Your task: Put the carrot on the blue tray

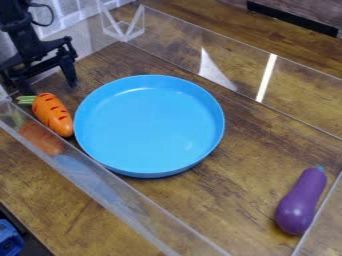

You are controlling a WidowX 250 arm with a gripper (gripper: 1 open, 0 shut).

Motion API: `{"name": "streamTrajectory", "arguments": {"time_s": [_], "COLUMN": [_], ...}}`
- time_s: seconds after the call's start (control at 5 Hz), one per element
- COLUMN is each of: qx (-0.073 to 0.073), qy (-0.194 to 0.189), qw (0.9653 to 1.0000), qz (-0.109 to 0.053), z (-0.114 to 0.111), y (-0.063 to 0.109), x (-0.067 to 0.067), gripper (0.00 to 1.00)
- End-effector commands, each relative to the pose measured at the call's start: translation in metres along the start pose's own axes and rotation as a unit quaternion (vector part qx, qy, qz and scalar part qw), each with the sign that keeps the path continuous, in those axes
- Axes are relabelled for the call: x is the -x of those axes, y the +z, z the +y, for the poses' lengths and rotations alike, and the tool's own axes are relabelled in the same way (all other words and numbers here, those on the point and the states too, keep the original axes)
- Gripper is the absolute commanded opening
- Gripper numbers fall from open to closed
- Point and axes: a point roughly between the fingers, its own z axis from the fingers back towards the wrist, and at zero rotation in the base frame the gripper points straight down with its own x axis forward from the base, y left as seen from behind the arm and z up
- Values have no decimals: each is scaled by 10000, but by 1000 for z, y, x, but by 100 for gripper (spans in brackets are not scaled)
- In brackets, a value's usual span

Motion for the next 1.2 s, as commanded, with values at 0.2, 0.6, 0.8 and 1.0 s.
{"name": "streamTrajectory", "arguments": {"time_s": [0.2, 0.6, 0.8, 1.0], "qx": [146, 130, 104, 77], "qy": [520, 840, 899, 787], "qw": [9979, 9955, 9949, 9960], "qz": [-360, -418, -436, -423], "z": [7, 5, -1, 1], "y": [15, 10, 6, 5], "x": [-4, 6, 14, 13], "gripper": [100, 100, 100, 100]}}
